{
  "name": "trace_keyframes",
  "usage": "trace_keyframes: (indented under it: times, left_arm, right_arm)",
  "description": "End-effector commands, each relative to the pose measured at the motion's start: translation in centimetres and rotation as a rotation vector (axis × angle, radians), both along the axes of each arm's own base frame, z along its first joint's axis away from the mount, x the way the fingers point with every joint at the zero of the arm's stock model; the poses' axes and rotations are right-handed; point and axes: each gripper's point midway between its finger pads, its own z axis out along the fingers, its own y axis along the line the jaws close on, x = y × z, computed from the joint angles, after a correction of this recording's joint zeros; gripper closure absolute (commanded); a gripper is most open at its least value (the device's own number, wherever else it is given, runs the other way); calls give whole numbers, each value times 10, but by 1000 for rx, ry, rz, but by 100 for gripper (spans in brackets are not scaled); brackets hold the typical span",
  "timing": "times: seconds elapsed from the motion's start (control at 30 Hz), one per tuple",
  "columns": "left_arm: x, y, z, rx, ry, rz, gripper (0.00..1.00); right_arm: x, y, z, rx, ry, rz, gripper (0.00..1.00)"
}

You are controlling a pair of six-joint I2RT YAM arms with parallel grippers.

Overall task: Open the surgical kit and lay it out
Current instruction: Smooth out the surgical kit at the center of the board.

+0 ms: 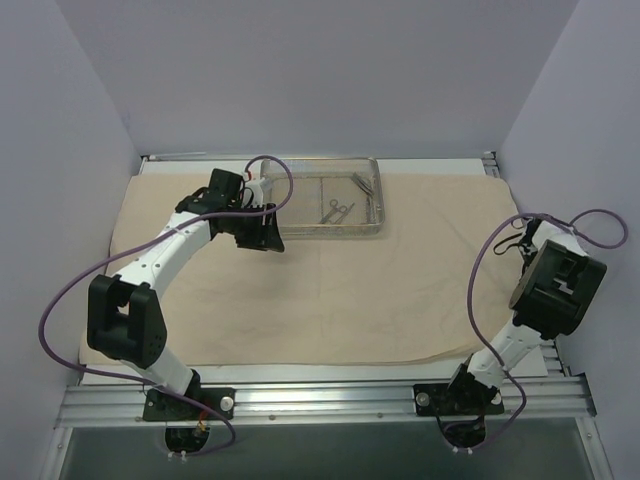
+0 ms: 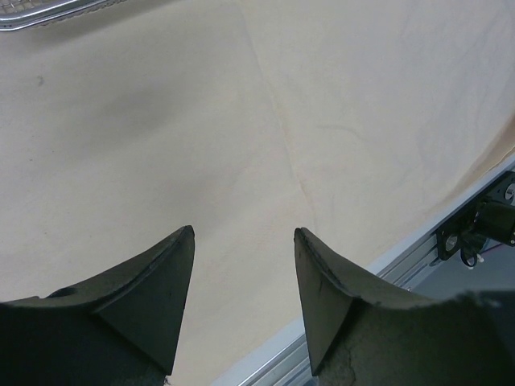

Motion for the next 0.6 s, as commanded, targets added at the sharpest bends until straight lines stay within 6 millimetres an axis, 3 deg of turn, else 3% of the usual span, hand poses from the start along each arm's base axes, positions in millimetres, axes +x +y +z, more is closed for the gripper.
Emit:
trace_keyframes:
  times: [0.0,0.27,0.57]
  left_arm:
    - [1,-1,14,-32,-44,-8,38]
    - [-3,-1,18,-48,-58,-9,38]
    - [-6,-3,24,-72,-79,-16,38]
  right_arm:
    - [-18,-10,41,-87,-3,-44,100]
    - [-26,-16,88,-228,-145,-86,100]
    - [-37,-15,118,-284,-223,-116,100]
